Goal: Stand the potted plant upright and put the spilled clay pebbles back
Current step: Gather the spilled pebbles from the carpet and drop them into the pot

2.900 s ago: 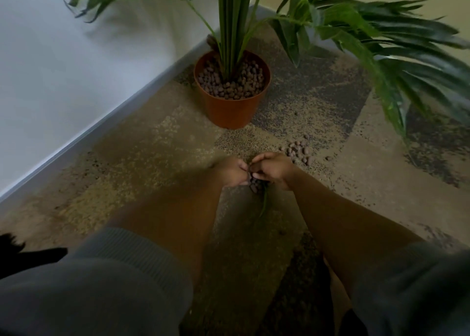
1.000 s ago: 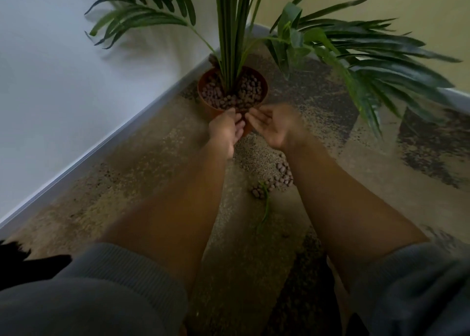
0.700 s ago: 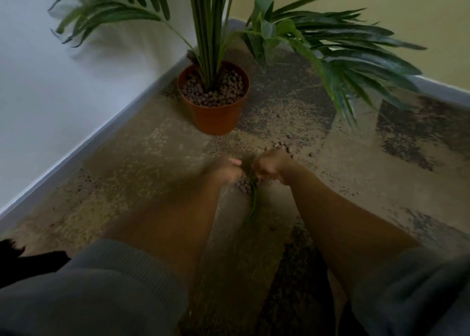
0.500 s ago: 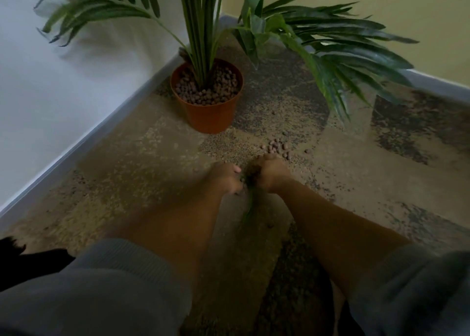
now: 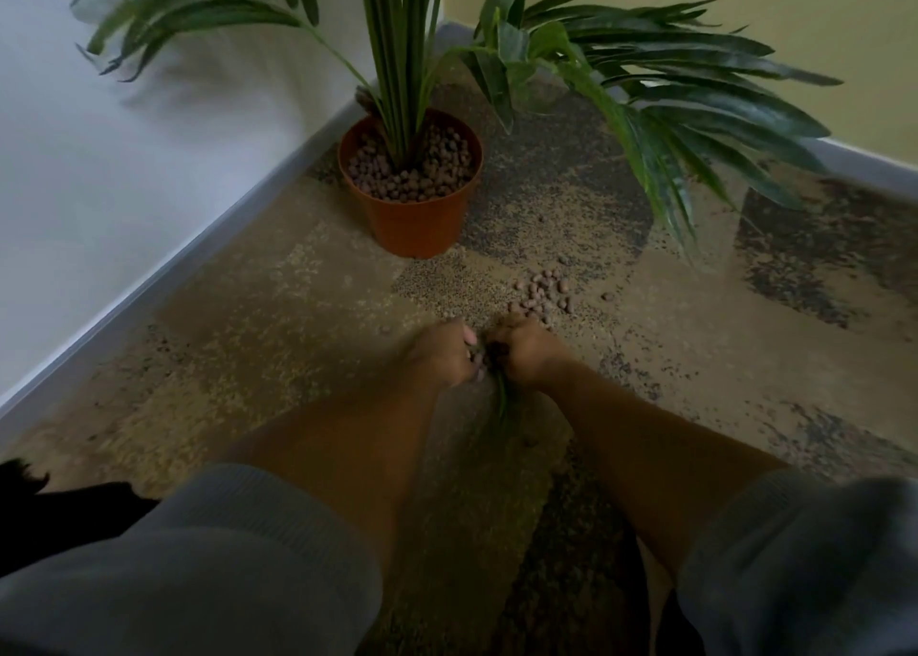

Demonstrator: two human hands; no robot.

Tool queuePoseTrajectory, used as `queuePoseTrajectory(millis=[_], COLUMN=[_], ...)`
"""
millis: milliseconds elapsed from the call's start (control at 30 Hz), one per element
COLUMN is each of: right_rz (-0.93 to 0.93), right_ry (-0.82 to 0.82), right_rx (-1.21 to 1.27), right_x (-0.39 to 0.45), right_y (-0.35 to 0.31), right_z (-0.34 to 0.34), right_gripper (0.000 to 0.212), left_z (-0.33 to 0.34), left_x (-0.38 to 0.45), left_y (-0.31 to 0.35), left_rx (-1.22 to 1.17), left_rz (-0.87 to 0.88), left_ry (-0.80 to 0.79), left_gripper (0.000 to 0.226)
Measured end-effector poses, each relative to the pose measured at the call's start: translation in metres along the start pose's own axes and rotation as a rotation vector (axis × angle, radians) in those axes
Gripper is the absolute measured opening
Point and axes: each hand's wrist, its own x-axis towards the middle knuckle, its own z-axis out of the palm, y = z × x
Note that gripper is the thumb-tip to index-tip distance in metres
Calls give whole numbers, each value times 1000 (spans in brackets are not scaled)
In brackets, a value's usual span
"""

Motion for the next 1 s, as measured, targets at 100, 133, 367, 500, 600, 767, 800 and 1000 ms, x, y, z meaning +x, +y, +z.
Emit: queuePoseTrajectory(millis=[100, 133, 367, 500, 600, 767, 800, 1000], right_rz=[-9, -14, 9, 43, 57, 190, 253, 549], right_ry=[-47, -55, -56, -64, -64, -92, -101, -90], right_rx=[17, 16, 88, 86, 78, 364, 517, 1197], right_x=[1, 1, 5, 7, 7, 8, 7, 9], right_y=[1, 0, -10, -14, -16, -19, -20, -26], right_z=[-3, -3, -2, -2, 1, 4, 3, -9], right_gripper=[38, 37, 25, 27, 33, 14, 10, 21], left_z=[-2, -2, -2, -4, -6, -9, -9, -14], left_x=[-1, -2, -4, -6, -7, -9, -7, -13], left_y=[0, 1, 1, 1, 1, 1, 1, 12], left_rx=[30, 85, 17, 66, 100, -5, -106, -839], left_rz=[25, 49, 61, 77, 66, 4, -39, -306], left_ry=[-13, 12, -93, -37, -30, -56, -71, -236], left_gripper=[35, 35, 22, 8, 6, 13, 17, 28])
